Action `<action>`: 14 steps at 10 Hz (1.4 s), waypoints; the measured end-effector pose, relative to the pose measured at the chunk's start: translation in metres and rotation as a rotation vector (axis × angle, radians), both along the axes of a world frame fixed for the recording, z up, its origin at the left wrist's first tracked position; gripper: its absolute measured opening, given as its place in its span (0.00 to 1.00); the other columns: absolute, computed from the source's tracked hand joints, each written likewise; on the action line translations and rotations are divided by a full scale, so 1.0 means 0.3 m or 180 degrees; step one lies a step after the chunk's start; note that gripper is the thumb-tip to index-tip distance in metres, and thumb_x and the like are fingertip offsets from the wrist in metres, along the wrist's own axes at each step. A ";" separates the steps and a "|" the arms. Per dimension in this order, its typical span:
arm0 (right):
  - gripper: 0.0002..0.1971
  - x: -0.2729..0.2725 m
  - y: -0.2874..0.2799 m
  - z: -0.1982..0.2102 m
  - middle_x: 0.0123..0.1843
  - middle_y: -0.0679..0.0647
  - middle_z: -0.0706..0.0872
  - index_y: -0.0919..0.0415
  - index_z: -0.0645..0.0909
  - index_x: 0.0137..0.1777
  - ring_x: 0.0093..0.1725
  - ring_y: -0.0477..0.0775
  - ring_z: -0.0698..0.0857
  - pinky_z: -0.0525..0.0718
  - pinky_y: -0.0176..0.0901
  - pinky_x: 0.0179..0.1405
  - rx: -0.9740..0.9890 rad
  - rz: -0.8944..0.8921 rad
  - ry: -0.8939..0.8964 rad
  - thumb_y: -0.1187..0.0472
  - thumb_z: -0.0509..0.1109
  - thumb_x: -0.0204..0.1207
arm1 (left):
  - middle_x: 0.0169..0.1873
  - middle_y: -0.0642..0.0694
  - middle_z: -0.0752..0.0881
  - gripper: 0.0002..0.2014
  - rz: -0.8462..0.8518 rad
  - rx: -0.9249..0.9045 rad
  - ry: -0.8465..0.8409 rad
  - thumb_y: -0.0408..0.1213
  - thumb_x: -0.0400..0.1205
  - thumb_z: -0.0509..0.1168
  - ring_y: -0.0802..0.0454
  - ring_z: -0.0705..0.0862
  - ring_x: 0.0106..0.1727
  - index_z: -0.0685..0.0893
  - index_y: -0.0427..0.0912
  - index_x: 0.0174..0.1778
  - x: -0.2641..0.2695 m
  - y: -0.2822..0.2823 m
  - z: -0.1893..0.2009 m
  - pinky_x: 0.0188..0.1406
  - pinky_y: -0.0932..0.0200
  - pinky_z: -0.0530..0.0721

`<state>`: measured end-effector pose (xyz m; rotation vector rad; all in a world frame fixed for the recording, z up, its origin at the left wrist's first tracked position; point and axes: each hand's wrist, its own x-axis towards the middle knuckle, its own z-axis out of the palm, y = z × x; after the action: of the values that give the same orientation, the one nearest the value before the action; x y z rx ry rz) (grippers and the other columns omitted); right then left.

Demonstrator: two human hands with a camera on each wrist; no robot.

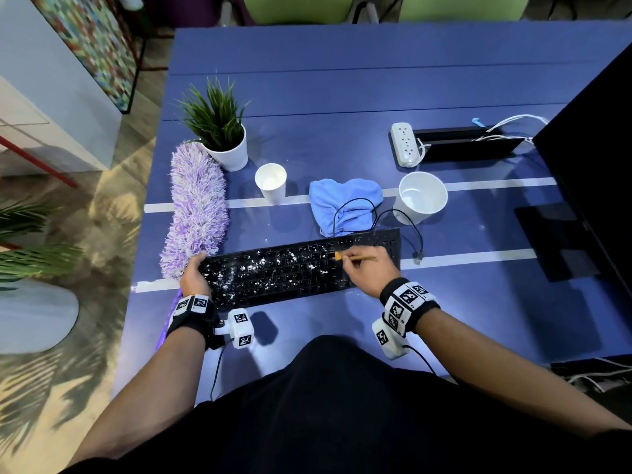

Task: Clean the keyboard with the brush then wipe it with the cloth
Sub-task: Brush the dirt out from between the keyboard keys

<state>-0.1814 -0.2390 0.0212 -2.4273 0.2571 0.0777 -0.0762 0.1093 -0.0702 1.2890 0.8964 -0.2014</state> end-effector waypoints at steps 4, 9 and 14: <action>0.16 -0.039 0.004 -0.024 0.37 0.48 0.88 0.54 0.82 0.30 0.40 0.48 0.87 0.83 0.34 0.51 -0.0013 0.0195 0.0573 0.56 0.63 0.80 | 0.48 0.40 0.89 0.18 -0.0191 0.0252 -0.0069 0.58 0.61 0.71 0.34 0.89 0.54 0.92 0.56 0.42 -0.013 -0.019 0.017 0.60 0.31 0.85; 0.09 -0.080 -0.038 -0.036 0.45 0.50 0.91 0.57 0.89 0.49 0.43 0.46 0.87 0.75 0.25 0.48 0.0220 0.0075 0.0491 0.59 0.66 0.79 | 0.70 0.38 0.82 0.27 -0.0376 0.0327 -0.0252 0.58 0.82 0.59 0.41 0.78 0.73 0.82 0.43 0.69 -0.027 -0.066 0.061 0.77 0.44 0.73; 0.06 -0.052 -0.131 0.000 0.43 0.53 0.91 0.59 0.90 0.47 0.37 0.43 0.86 0.81 0.24 0.44 0.0489 -0.1169 -0.0691 0.61 0.71 0.77 | 0.75 0.36 0.75 0.20 -0.0481 0.1192 -0.0375 0.39 0.91 0.51 0.45 0.72 0.76 0.75 0.33 0.75 -0.053 -0.142 0.165 0.51 0.75 0.62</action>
<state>-0.1970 -0.2782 0.0211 -2.1772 0.5691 -0.3162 -0.0921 0.0668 -0.0207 1.7009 0.7573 -0.0754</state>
